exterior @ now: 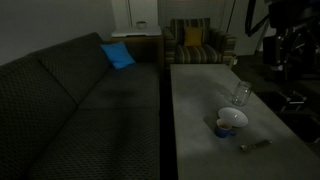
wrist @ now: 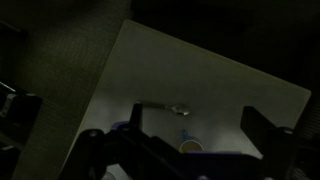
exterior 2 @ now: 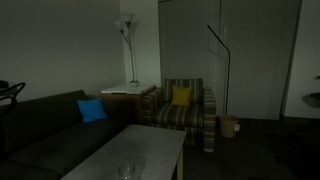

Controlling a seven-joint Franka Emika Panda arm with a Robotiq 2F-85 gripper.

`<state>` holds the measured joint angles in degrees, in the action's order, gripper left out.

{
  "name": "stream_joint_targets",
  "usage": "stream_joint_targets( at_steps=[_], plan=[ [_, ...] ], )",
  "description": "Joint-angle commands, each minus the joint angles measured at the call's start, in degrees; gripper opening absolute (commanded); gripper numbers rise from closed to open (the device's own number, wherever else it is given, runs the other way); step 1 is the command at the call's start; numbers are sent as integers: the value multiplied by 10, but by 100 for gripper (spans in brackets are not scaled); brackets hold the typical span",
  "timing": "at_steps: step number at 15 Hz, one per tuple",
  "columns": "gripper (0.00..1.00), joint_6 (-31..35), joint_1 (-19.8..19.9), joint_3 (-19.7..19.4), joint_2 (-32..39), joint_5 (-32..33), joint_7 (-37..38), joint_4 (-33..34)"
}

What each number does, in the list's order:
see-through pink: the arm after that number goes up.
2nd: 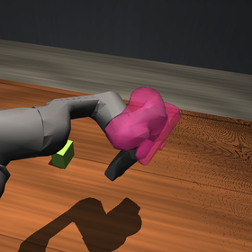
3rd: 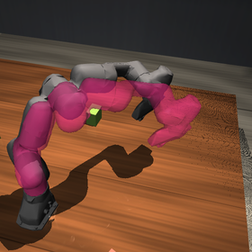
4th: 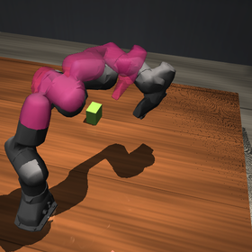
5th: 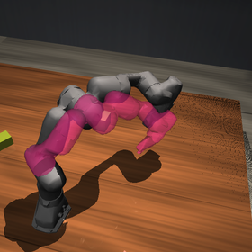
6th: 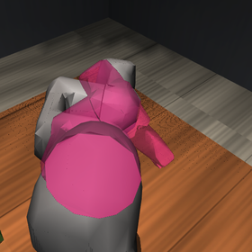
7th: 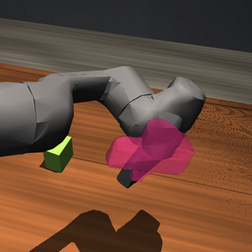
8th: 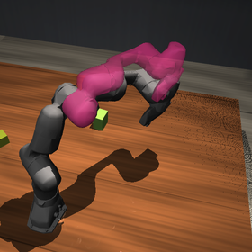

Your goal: Put the blue mug in the white bowl

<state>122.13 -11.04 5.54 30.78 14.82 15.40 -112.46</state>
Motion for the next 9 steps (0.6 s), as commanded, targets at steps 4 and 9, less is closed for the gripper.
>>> stream_joint_targets(
  at_steps=[4, 9],
  plan=[
    [100, 0, -10, -11, 9, -9, -8, 12],
    [100, 3, -13, -13, 23, -7, -10, 21]
  ],
)
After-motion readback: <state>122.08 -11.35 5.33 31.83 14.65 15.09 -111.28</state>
